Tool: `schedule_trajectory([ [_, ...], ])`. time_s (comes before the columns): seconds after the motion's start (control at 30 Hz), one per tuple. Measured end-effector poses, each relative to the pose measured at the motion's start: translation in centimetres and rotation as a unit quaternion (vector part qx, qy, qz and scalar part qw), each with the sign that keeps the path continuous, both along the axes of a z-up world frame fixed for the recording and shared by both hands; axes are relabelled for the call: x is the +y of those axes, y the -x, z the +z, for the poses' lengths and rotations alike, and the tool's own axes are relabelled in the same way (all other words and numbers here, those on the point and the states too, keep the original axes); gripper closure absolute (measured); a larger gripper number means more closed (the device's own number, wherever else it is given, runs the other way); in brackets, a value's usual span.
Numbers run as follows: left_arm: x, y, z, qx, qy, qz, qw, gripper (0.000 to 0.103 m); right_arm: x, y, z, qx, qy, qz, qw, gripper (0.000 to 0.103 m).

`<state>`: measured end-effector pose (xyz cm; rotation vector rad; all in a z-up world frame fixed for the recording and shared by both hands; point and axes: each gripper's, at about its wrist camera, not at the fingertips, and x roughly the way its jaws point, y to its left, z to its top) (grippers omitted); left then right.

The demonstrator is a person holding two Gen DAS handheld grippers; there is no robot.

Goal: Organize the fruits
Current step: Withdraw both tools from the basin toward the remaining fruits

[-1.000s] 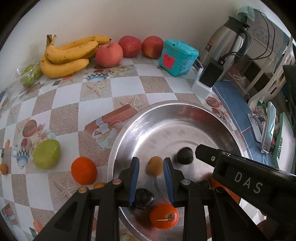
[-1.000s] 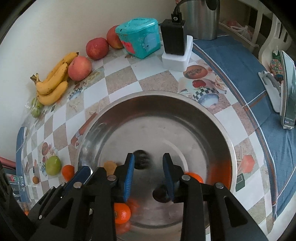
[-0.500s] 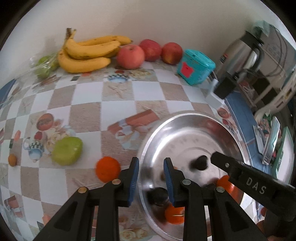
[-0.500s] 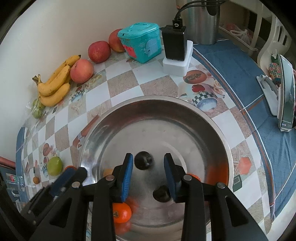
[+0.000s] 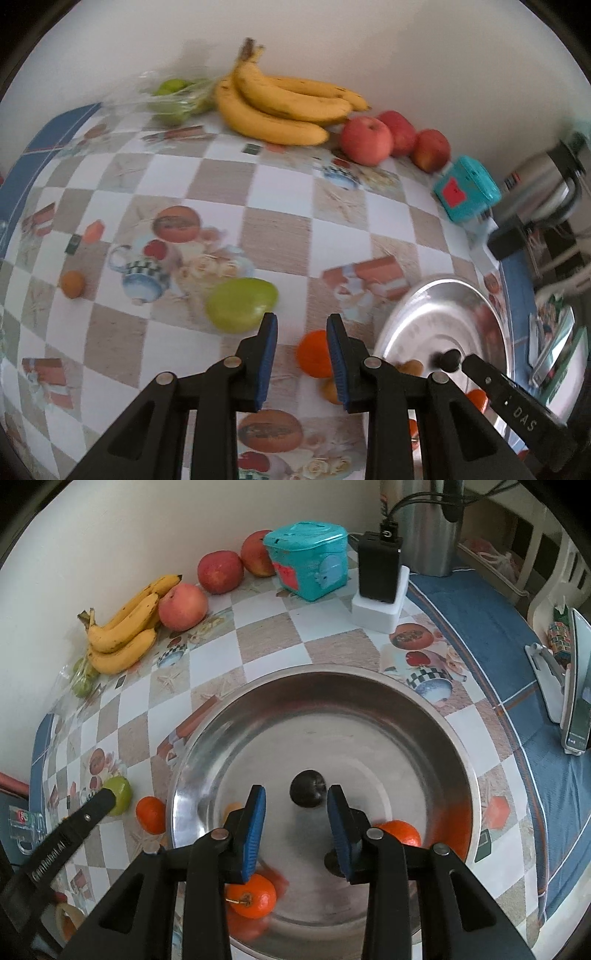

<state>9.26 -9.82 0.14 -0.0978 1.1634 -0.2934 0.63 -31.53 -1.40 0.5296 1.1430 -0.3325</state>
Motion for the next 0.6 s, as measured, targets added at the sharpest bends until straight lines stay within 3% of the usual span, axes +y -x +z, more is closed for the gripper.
schedule_trajectory([
  [0.33, 2.2, -0.8, 0.1, 0.010, 0.012, 0.036, 0.9992, 0.071, 0.6, -0.2, 0.1, -0.002, 0.001, 0.011, 1.000, 0.067],
  [0.37, 2.2, -0.8, 0.0, 0.013, 0.010, 0.037, 0.9992, 0.067, 0.6, -0.3, 0.1, 0.000, 0.001, 0.012, 1.000, 0.064],
  [0.43, 2.4, -0.8, -0.3, 0.019, 0.000, 0.045, 0.9988, 0.030, 0.7, -0.3, -0.1, 0.002, 0.001, 0.012, 1.000, 0.025],
  [0.6, 3.0, -0.9, -1.1, 0.033, -0.020, 0.066, 0.9971, 0.025, 0.9, -0.4, -0.3, 0.007, 0.006, 0.017, 1.000, 0.022],
])
